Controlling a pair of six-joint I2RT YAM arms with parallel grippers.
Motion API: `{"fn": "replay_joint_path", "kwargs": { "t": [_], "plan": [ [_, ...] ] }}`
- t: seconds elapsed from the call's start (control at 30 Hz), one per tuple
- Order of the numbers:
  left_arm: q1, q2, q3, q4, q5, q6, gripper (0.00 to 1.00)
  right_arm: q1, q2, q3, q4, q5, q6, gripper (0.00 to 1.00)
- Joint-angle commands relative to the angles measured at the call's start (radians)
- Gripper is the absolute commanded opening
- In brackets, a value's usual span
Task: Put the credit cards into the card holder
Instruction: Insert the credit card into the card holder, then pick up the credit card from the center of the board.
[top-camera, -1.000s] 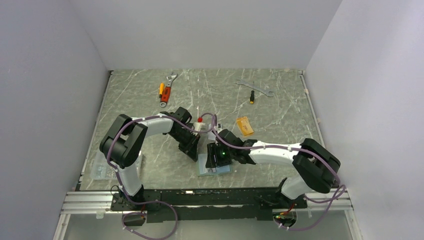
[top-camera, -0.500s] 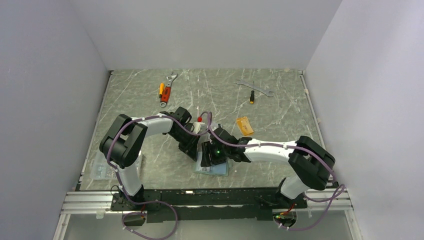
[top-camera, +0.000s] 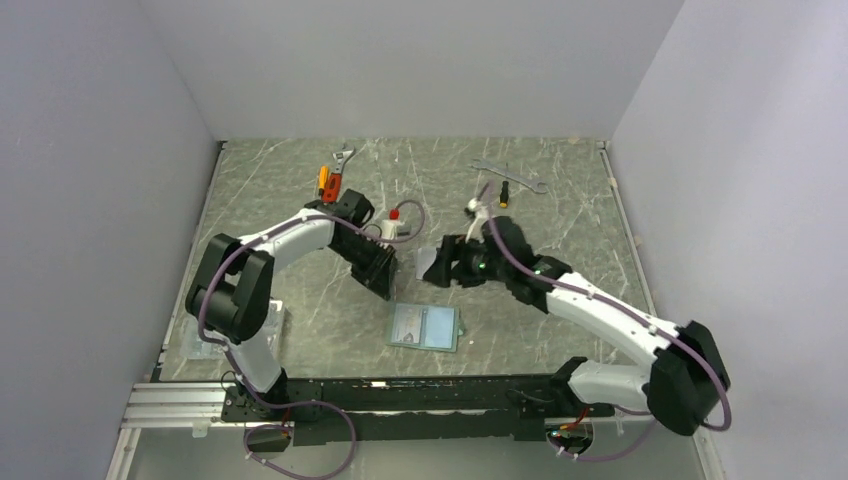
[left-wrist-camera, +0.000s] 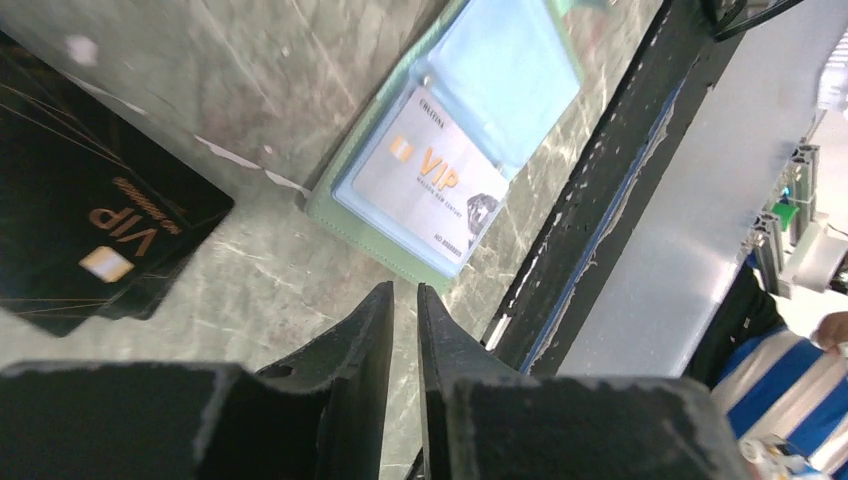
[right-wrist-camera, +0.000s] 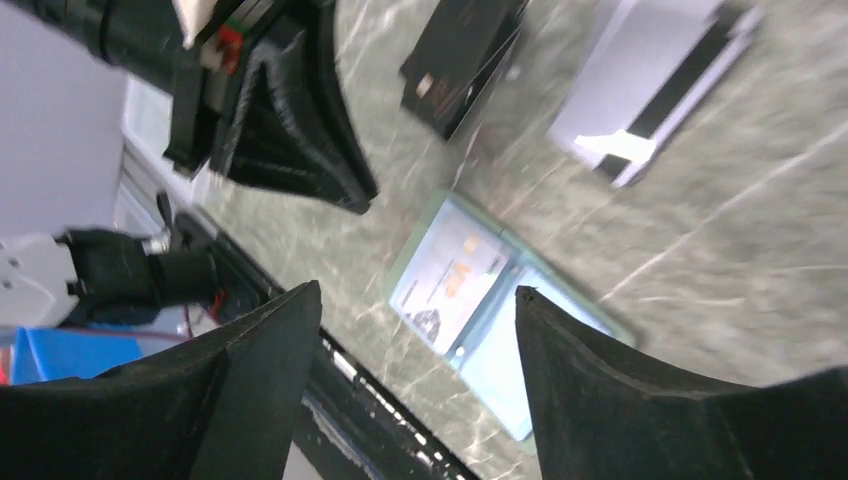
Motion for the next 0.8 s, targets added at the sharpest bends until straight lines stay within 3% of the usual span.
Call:
{"fn": "replay_joint_path", "kwargs": {
  "t": [0.0,0.17,0.2,0.23,0.3,0.33,0.5,0.6,0.67,0.77],
  "plan": [
    [0.012,-0.057,0.133,-0.124,-0.028,0.076,0.22,-0.150,-0.073,0.017,-0.067,-0.033,-0.074,0.76],
    [0.007,0.009,0.390,-0.193,-0.041,0.054,0.30,-0.408,-0.042,-0.001,-0.013,-0.012,-0.080,0.80],
    [0.002,0.034,0.438,-0.204,-0.036,0.046,0.39,-0.444,-0.017,-0.001,0.002,0.003,-0.091,0.81],
    [-0.007,0.052,0.485,-0.209,-0.042,0.038,0.63,-0.474,0.014,0.007,0.012,0.019,-0.101,0.81],
    [-0.030,0.082,0.558,-0.201,-0.074,0.026,0.93,-0.514,0.088,0.038,0.011,0.056,-0.119,0.81],
    [-0.045,0.096,0.590,-0.194,-0.091,0.022,0.99,-0.528,0.125,0.051,0.010,0.081,-0.124,0.81],
    [-0.079,0.158,0.730,-0.189,-0.129,-0.014,0.99,-0.587,0.230,0.068,0.058,0.093,-0.130,0.82],
    [-0.059,0.288,0.906,-0.321,-0.046,0.014,0.99,-0.607,0.237,0.063,0.081,0.096,-0.129,0.85],
    [-0.069,0.341,0.977,-0.400,-0.083,0.040,0.99,-0.618,0.235,0.060,0.100,0.087,-0.124,0.89],
    [-0.083,0.219,0.829,-0.148,-0.259,-0.024,1.00,-0.671,0.238,0.038,0.154,0.014,-0.062,0.99]
  ]
}}
